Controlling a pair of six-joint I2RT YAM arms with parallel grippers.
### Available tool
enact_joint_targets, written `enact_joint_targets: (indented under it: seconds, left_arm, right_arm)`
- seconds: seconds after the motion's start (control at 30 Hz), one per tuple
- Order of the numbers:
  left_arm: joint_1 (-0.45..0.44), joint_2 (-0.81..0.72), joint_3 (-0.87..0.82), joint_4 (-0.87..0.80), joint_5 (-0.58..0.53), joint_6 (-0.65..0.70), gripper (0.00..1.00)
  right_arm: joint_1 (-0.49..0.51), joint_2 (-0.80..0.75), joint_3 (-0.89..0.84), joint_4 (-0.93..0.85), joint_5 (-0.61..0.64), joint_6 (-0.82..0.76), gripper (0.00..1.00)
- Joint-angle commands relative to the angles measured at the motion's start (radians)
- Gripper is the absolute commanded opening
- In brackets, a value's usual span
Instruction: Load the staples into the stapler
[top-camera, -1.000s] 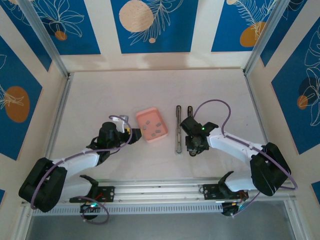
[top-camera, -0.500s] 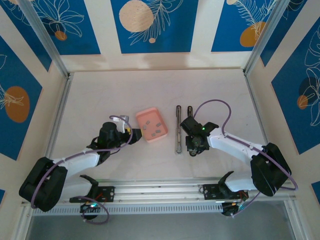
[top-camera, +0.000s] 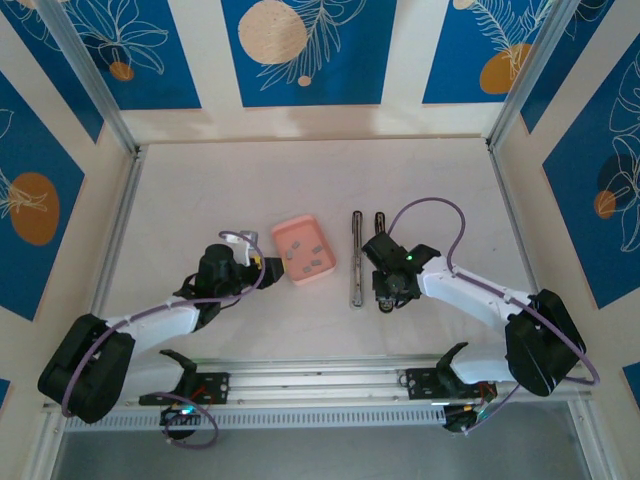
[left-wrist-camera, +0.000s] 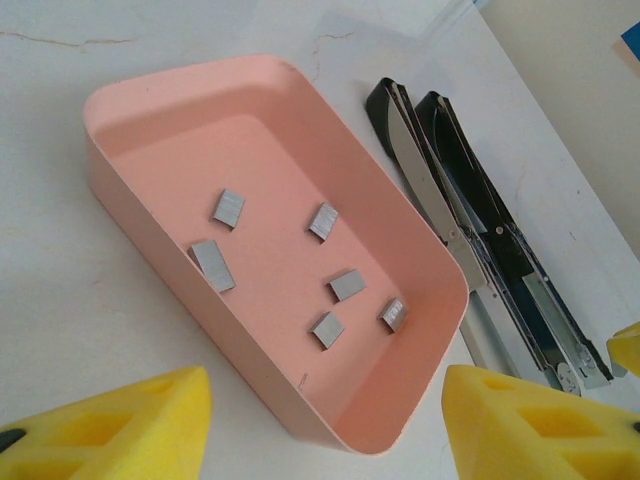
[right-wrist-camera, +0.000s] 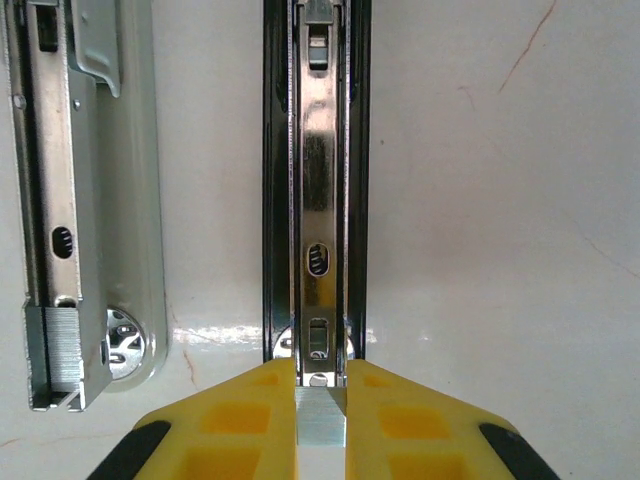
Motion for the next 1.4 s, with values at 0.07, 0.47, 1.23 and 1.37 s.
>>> enact_joint_targets:
  seconds: [0.07, 0.47, 1.23, 1.37]
  left_arm:
    - [-0.014, 0.004, 0.023, 0.023, 0.003, 0.014, 0.62]
    - [-0.016, 0.002, 0.023, 0.02, 0.0, 0.016, 0.62]
    - [-0.018, 0.003, 0.023, 0.02, -0.002, 0.016, 0.62]
    - [-0.019, 0.003, 0.023, 0.02, -0.003, 0.016, 0.62]
  right_arm:
    - [-0.005, 0.022, 0.006, -0.01, 0.003, -0.003, 0.16]
    - [-0.004, 0.027, -0.003, 0.002, -0.01, -0.003, 0.16]
    - [0.001, 0.035, -0.014, 0.024, -0.022, -0.003, 0.16]
    - [0.001, 0.039, -0.019, 0.024, -0.025, -0.002, 0.16]
